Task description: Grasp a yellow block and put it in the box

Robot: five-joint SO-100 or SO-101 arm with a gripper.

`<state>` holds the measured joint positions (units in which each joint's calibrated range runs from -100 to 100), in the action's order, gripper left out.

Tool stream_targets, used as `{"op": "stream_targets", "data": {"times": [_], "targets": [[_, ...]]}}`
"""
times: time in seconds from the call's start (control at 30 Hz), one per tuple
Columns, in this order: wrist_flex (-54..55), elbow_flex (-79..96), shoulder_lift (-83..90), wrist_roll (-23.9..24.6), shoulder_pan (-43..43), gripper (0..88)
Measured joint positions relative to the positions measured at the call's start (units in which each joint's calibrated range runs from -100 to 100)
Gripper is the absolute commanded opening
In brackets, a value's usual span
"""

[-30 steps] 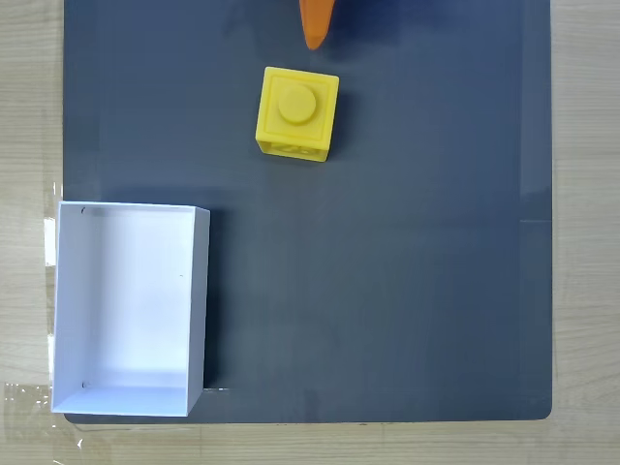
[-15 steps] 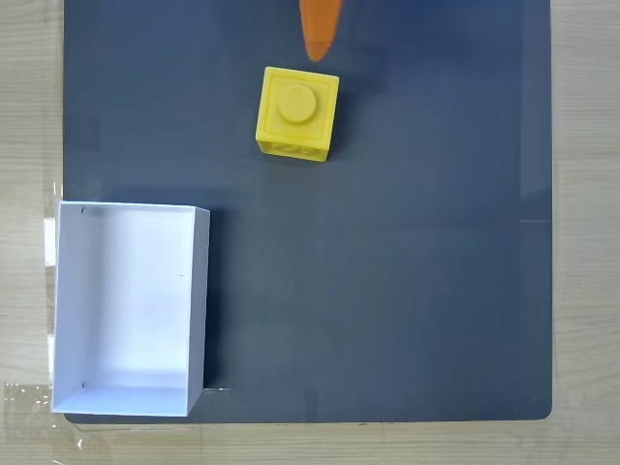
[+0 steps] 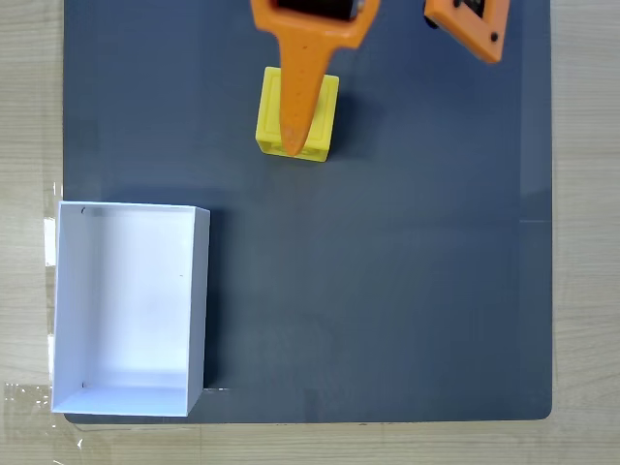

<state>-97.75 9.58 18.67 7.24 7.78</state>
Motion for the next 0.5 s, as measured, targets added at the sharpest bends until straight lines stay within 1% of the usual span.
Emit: {"op": "stream_targets", "data": {"times": [0.5], "targets": [[-0.3, -0.5, -21.7, 0.2, 0.0, 46.1]]}}
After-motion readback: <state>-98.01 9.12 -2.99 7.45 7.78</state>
